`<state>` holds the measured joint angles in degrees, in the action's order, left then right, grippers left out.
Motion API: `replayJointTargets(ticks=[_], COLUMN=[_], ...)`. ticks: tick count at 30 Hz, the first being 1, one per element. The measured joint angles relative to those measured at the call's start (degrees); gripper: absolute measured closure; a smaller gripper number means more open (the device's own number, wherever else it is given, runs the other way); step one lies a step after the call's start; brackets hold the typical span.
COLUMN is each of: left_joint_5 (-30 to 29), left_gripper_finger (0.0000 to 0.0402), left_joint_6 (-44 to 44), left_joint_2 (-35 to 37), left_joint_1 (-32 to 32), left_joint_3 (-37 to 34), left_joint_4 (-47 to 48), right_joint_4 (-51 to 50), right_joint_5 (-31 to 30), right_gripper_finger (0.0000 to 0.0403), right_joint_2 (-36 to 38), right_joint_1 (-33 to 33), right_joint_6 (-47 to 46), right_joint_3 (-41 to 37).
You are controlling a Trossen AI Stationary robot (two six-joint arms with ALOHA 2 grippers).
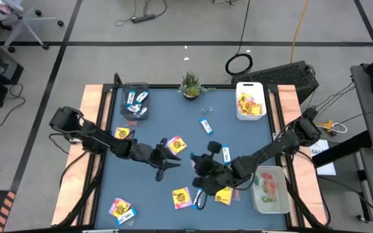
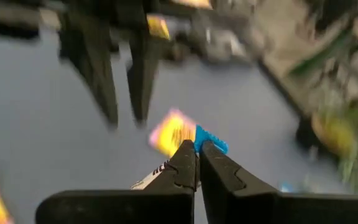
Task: Sort candy
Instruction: Put the bottom right white chocolate bar into the transparent black bin
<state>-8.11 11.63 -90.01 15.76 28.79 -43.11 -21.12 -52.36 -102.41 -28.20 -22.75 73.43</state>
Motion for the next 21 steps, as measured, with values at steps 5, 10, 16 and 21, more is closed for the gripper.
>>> replayJointTargets(ticks=[5, 10, 16, 21], left_joint_5=[5.78, 11.30, 18.03, 25.25], left_gripper_finger=[0.0232, 0.0177, 0.0167, 0.0167], left_joint_6=[1.50, -2.45, -6.01, -5.97], left_joint_2=[-5.37, -8.16, -8.16, -8.18], left_joint_1=[-1.00, -1.39, -1.43, -1.43], left_joint_3=[2.01, 2.31, 2.28, 2.26], left_joint_4=[-4.63, -12.25, -19.13, -25.01], right_joint_4=[14.09, 21.51, 31.58, 38.21], right_joint_5=[1.29, 9.35, 14.67, 17.20], right_gripper_finger=[0.0402, 0.0403, 0.0403, 0.0403], right_joint_2=[0.00, 0.00, 0.00, 0.00], right_joint_1=[0.34, 0.32, -0.40, -0.38], right_joint_6=[19.64, 31.45, 41.64, 45.96], right_joint_3=[0.00, 0.00, -1.88, -4.15])
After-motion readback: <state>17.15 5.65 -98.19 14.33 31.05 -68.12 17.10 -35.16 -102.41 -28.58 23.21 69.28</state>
